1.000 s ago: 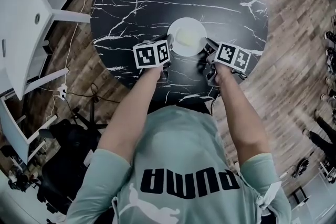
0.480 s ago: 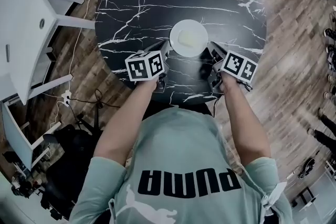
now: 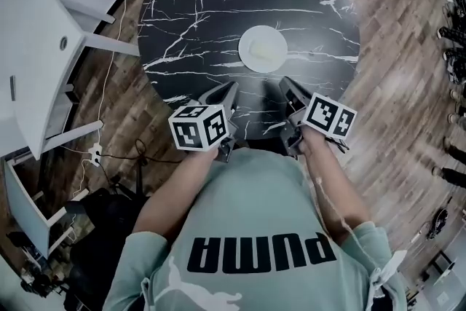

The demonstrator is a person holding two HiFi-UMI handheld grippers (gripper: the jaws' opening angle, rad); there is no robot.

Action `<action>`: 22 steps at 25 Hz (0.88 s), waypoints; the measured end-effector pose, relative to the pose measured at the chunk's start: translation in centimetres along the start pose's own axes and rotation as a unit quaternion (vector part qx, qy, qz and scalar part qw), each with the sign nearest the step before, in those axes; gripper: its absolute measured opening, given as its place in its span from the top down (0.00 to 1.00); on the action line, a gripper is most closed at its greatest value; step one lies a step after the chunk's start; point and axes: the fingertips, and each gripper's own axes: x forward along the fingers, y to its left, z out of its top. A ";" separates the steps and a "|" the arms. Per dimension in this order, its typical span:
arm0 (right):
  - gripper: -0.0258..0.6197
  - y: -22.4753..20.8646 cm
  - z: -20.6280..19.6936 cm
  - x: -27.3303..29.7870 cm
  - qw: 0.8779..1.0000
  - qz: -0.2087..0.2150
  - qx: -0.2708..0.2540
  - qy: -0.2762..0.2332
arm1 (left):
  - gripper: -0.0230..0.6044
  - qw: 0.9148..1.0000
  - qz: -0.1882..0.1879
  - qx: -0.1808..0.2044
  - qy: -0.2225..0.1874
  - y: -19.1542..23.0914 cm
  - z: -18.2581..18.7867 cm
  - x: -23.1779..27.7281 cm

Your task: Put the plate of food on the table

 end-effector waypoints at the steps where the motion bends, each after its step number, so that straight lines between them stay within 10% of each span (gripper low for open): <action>1: 0.95 0.8 -0.5 -0.4 1.000 0.002 0.000 -0.002 | 0.95 1.000 -0.005 0.003 -0.004 -0.4 0.0 -0.9; 22: 0.95 12.7 -10.5 -7.5 0.996 0.035 -0.051 -0.063 | 0.95 0.988 -0.090 0.081 -0.093 -2.3 -0.9 -16.6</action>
